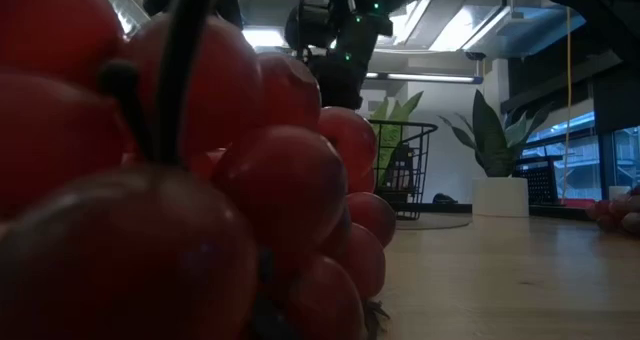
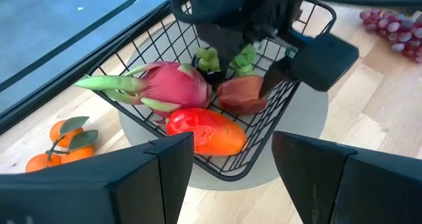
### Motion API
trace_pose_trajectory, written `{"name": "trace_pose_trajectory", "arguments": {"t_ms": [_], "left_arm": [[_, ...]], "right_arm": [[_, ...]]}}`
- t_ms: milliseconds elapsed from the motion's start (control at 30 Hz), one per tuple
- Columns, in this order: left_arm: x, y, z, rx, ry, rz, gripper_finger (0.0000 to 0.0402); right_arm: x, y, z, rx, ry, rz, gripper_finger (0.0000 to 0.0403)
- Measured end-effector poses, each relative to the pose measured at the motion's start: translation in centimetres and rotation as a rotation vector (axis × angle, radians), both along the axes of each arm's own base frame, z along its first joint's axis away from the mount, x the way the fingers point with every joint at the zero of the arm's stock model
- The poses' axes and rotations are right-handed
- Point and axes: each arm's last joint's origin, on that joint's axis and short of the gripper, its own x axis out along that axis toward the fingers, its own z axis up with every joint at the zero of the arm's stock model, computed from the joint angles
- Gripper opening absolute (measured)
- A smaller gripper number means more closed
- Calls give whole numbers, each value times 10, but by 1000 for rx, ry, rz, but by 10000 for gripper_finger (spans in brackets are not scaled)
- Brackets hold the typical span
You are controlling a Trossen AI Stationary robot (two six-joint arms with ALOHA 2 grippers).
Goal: Build produce basket
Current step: Put the right red grapes into the wire basket
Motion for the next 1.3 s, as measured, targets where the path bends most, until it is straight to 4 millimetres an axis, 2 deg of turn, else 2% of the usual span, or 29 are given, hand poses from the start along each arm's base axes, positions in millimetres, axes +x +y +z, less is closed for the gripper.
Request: {"name": "trace_pose_trajectory", "arguments": {"t_ms": [267, 400, 600, 700, 933, 1100, 1300], "left_arm": [[0, 0, 0, 0, -1, 0, 194], [0, 0, 0, 0, -1, 0, 194], [0, 0, 0, 0, -1, -1, 194], [0, 0, 0, 0, -1, 0, 194], [0, 0, 0, -1, -3, 0, 194], [2, -1, 2, -12, -34, 0, 194], [7, -4, 5, -66, -83, -49, 194]], "right_arm": [[-3, -4, 44, -120, 28, -60, 321], [-8, -1, 76, -110, 17, -93, 321], [-19, 21, 124, -110, -13, -65, 321], [-25, 37, 139, -102, -29, -55, 321], [-63, 81, 155, -102, 33, -143, 321], [-103, 116, 171, -49, 38, -274, 321], [-155, 145, 160, -21, 65, -529, 321]]}}
